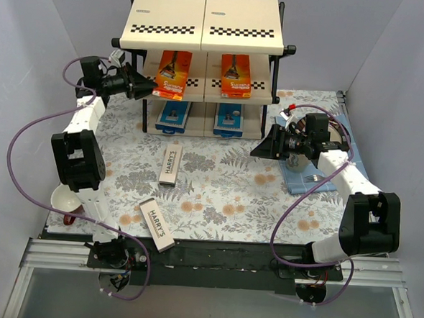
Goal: Place and organize the shaving razors onto the shelf
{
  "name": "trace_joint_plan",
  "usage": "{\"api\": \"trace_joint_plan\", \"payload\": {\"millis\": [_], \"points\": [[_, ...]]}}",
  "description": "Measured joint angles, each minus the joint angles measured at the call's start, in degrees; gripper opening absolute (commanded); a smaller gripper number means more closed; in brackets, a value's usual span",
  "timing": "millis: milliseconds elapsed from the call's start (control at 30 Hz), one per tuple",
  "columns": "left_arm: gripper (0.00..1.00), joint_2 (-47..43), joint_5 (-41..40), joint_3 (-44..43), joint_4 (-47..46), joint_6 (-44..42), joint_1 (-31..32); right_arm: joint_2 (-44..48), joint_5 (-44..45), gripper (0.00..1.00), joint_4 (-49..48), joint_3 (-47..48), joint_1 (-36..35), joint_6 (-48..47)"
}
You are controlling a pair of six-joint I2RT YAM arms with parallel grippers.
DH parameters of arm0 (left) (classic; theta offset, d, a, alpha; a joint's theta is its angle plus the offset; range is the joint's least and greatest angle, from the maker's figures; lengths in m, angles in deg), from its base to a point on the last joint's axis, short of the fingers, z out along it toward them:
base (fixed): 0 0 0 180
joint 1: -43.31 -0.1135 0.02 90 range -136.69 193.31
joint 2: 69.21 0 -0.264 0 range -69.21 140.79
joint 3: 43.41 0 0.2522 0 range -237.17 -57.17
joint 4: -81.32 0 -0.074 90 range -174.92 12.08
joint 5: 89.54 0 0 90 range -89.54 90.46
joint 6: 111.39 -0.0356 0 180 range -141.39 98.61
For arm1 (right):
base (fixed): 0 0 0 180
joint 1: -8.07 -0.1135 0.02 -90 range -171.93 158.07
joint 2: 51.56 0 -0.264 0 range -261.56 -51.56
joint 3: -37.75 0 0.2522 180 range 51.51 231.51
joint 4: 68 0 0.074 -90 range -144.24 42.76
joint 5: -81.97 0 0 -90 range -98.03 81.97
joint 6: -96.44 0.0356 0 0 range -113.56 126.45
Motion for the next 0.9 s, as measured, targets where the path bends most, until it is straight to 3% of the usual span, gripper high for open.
{"api": "trace_joint_plan", "payload": {"millis": [133,233,300,333,567,900], "points": [[0.00,0.83,-3.89,-2.49,1.81,1.16,2.12,0.00,0.50,0.78,0.20,-0.02,0.02,-0.48],[0.06,0.83,-5.75,-2.62,3.10,2.32,2.05,0.04,0.96,0.78,0.46,-0.35,0.07,-1.05],[0.14,0.83,-6.71,-2.62,3.85,3.23,1.86,0.11,1.25,0.78,0.85,-0.90,0.17,-1.27],[0.28,0.83,-7.10,-2.62,4.24,3.69,1.81,0.11,1.38,0.78,1.01,-1.14,0.28,-1.31],[0.51,0.70,-9.86,-2.62,6.67,4.02,1.44,0.11,1.55,0.78,1.07,-1.51,0.44,-1.36],[0.54,-0.50,-10.80,-2.64,12.96,-1.03,1.46,0.11,1.53,0.78,1.03,-1.53,0.48,-1.33]]}}
